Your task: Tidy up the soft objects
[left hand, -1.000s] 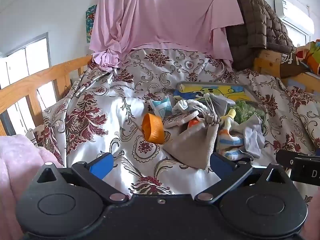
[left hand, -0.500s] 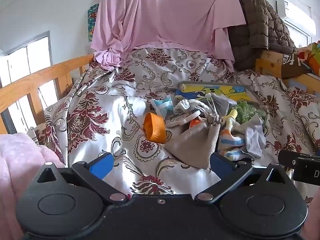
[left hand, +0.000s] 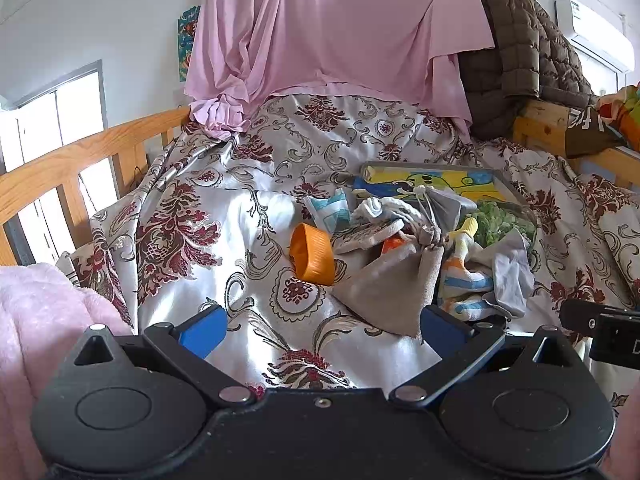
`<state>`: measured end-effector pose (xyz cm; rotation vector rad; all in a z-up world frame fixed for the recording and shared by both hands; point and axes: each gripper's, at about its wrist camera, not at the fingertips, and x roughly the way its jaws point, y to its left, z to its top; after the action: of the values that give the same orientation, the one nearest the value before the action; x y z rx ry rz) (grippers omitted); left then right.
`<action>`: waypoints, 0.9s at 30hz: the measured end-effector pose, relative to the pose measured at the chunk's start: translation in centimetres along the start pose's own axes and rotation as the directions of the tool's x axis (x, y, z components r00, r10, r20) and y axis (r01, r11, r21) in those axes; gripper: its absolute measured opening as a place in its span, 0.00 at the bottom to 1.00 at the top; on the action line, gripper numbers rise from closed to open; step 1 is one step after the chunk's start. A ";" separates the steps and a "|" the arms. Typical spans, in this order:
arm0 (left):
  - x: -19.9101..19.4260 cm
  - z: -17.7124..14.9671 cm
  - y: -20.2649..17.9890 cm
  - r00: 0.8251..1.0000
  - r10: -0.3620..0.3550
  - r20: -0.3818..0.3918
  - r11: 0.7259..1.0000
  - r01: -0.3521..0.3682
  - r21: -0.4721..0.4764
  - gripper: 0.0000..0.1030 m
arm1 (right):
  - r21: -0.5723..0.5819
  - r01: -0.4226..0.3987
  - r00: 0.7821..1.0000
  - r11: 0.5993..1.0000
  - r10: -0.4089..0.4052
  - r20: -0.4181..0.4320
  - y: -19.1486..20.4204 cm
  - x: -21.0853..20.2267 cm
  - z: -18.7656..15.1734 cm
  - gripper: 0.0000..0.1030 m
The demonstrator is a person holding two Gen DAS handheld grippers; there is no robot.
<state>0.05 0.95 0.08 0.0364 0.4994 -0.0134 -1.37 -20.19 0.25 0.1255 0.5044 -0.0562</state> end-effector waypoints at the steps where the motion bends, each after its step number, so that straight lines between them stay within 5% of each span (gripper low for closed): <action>1: 0.0 0.0 0.1 1.000 -0.002 0.003 1.000 0.002 -0.001 0.99 | 0.000 0.001 1.000 1.000 -0.001 -0.001 -0.1 0.1 -0.1 1.00; 27: 0.2 -0.1 -0.4 1.000 0.003 0.003 1.000 -0.002 -0.005 0.99 | 0.004 -0.003 1.000 1.000 0.003 0.008 0.0 0.0 -0.1 1.00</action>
<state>0.12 0.60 -0.12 0.0326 0.4962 -0.0099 -1.41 -20.17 0.16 0.1302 0.4957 -0.0553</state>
